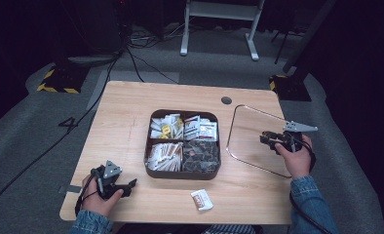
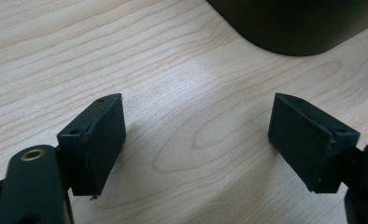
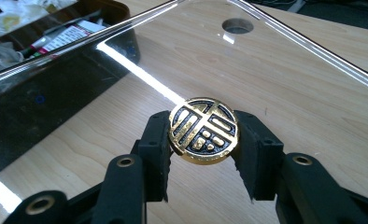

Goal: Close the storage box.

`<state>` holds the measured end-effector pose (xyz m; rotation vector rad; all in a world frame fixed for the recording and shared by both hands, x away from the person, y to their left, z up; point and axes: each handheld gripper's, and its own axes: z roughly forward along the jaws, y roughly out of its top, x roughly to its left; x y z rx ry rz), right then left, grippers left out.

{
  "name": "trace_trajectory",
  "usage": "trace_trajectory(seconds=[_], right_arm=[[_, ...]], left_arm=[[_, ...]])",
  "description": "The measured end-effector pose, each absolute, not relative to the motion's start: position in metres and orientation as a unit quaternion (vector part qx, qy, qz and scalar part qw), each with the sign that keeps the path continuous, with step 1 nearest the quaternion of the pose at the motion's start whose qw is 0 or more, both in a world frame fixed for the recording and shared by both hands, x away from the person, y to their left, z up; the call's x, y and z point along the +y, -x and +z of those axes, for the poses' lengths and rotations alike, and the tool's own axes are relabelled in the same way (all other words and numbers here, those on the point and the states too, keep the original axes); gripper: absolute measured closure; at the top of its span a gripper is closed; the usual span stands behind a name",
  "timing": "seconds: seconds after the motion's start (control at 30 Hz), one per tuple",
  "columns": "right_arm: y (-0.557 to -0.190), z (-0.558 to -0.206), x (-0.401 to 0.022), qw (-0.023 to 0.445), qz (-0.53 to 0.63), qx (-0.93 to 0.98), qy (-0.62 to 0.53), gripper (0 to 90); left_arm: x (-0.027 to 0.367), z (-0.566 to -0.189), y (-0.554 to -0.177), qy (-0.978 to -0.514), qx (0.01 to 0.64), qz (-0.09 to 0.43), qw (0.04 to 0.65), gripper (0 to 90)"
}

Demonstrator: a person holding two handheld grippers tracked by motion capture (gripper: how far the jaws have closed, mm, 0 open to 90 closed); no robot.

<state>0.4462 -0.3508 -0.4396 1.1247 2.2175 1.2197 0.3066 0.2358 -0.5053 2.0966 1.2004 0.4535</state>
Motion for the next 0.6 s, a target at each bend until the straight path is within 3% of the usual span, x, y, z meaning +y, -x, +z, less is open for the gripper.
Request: trace_trajectory(seconds=[0.6], right_arm=[[-0.433,-0.404,-0.305,0.162,0.437,0.811,-0.353,58.7]], left_arm=[[0.234,-0.505,-0.309,-0.804,0.460,0.174,0.333,18.0]])
